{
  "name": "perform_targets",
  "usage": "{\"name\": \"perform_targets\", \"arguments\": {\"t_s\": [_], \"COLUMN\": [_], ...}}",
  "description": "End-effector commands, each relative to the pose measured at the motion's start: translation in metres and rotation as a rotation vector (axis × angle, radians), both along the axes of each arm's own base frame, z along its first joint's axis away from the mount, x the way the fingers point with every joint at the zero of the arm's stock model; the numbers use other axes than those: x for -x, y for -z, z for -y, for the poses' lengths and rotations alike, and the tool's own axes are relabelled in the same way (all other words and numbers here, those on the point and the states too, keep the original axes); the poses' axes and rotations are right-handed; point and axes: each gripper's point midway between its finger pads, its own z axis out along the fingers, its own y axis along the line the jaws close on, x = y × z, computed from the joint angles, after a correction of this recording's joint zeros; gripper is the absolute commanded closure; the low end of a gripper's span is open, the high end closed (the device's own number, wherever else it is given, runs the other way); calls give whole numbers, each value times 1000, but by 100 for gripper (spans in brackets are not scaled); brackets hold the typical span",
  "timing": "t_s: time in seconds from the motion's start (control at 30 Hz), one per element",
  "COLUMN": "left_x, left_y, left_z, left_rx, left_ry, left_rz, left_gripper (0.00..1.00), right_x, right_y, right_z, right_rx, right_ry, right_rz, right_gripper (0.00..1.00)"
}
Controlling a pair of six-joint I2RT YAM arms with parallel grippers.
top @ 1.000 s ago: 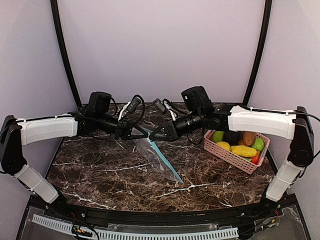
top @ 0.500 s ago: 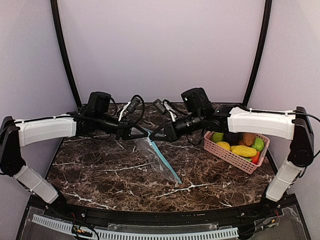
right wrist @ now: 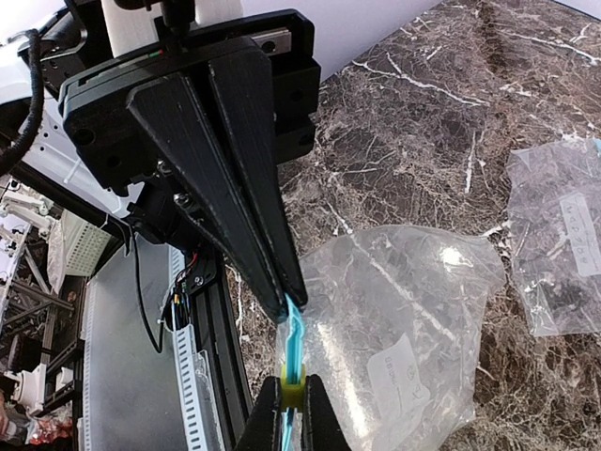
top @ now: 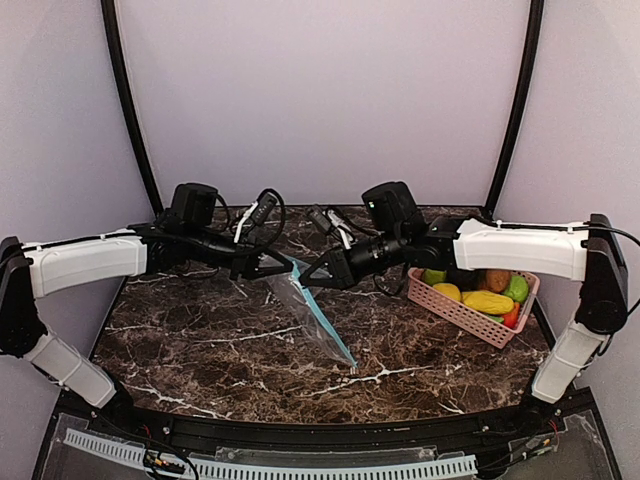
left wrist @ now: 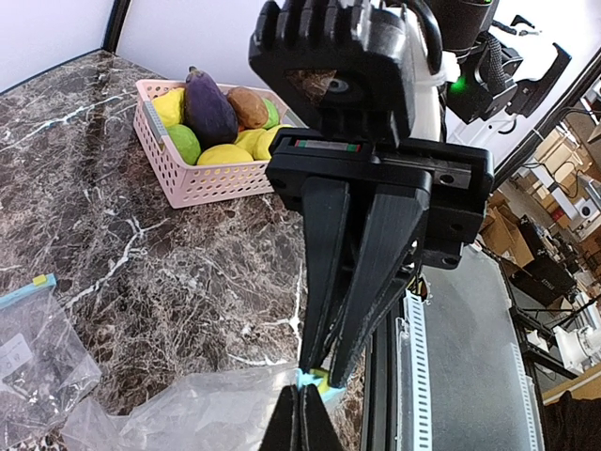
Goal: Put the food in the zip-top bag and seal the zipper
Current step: Unzip the zipper from the zipper food storage bag.
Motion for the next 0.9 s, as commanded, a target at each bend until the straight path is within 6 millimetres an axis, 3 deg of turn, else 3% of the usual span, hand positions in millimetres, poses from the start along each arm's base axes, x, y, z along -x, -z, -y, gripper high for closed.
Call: {"name": "perform_targets", "arguments": {"t_s": [0.0, 0.87], "left_x": [-2, -28], "left_y": [-20, -38], "left_z": [-7, -35], "left_rx": [33, 95], "left_ry": [-26, -137], "left_rz": [77, 95], "left_gripper": [99, 99], "right_x": [12, 14], "right_y": [13, 31], "right_z": [-1, 1], "right_rx": [28, 60], "right_ry": [-24, -24], "right_rz": [-32, -56], "right_gripper": [100, 100]}}
